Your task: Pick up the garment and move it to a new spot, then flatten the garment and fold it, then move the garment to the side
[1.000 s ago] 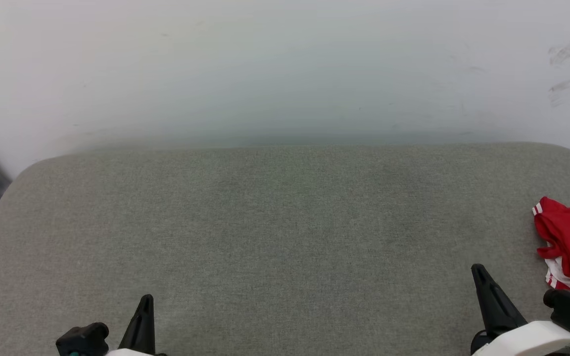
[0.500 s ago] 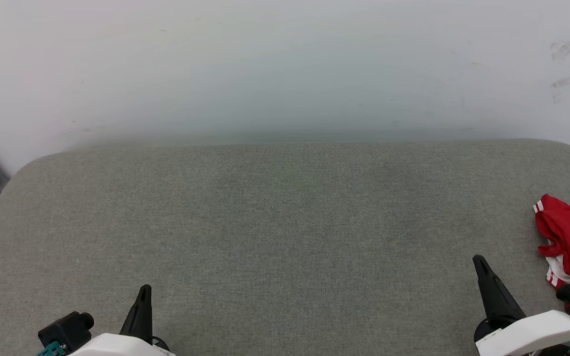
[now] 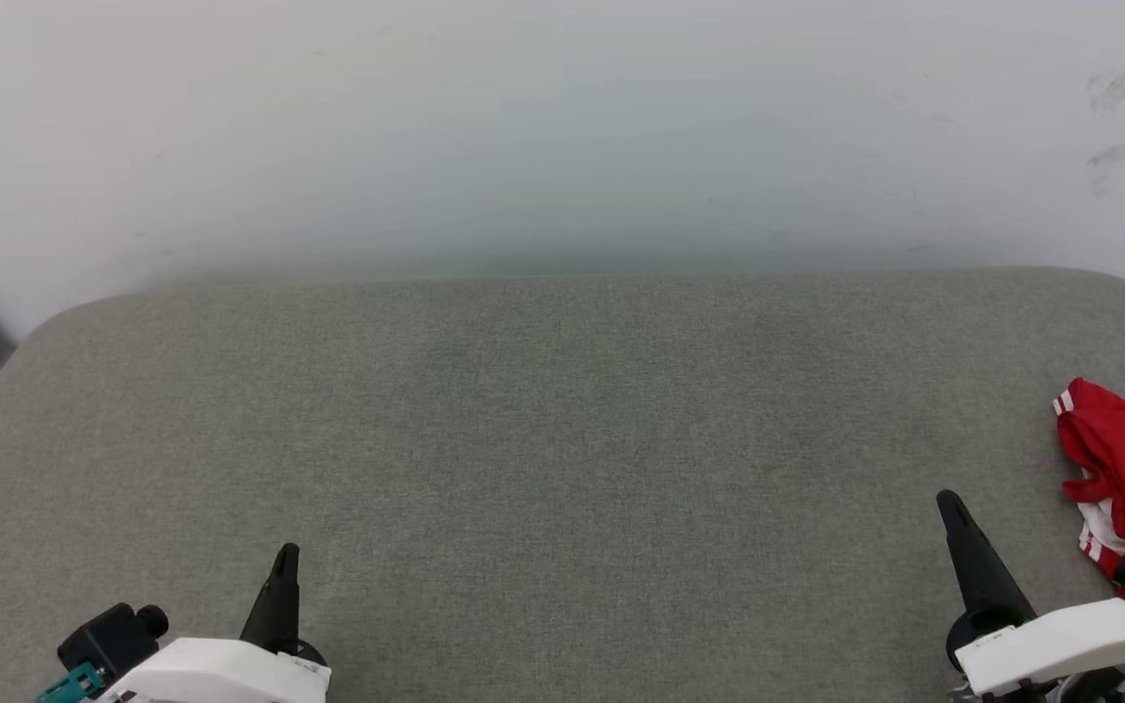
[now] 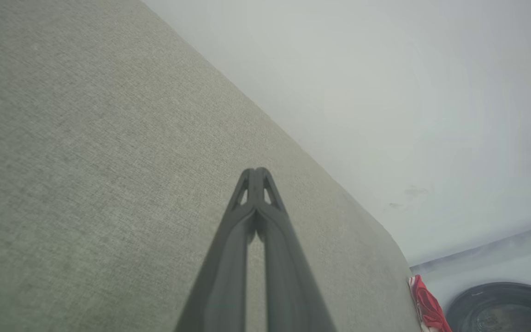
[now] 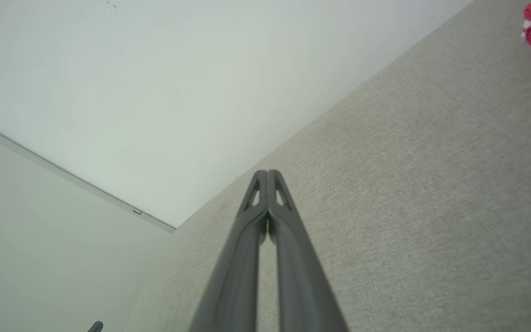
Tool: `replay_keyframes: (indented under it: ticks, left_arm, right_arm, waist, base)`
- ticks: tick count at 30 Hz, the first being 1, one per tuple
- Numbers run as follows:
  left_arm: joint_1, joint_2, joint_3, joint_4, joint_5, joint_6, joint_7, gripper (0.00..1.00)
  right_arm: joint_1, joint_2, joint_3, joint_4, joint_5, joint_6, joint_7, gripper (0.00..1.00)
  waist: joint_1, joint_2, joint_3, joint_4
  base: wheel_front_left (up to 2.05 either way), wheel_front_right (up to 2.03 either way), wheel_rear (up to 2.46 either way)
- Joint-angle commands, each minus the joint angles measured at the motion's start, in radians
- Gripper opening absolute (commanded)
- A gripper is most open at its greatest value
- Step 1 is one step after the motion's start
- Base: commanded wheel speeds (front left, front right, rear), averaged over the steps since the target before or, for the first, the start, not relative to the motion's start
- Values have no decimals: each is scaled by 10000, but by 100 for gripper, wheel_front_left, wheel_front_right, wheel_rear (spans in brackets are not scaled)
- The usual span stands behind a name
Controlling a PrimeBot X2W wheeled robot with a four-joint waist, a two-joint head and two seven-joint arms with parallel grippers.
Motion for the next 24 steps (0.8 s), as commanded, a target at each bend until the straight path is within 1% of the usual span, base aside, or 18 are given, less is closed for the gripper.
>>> replay_keyframes:
  ticks: [1, 14, 24]
  left_arm:
    - [-292, -19, 141, -54, -352, -96, 86, 0]
    - [-586, -206, 460, 104, -1766, -358, 475, 0]
    - [-756, -333, 655, 207, -2647, -526, 726, 0]
  right_arm:
    - [-307, -83, -31, -13, 426, 0, -3, 0]
    - [-611, -88, -113, 387, 2026, 0, 58, 0]
    - [-798, -87, -169, 638, 3008, -1, 80, 0]
  waist:
    - [-1, -1, 14, -3]
    - [-1, -1, 108, -25]
    - [-1, -1, 172, -40]
  base:
    - [0, 0, 0]
    - [0, 0, 0]
    - [0, 0, 0]
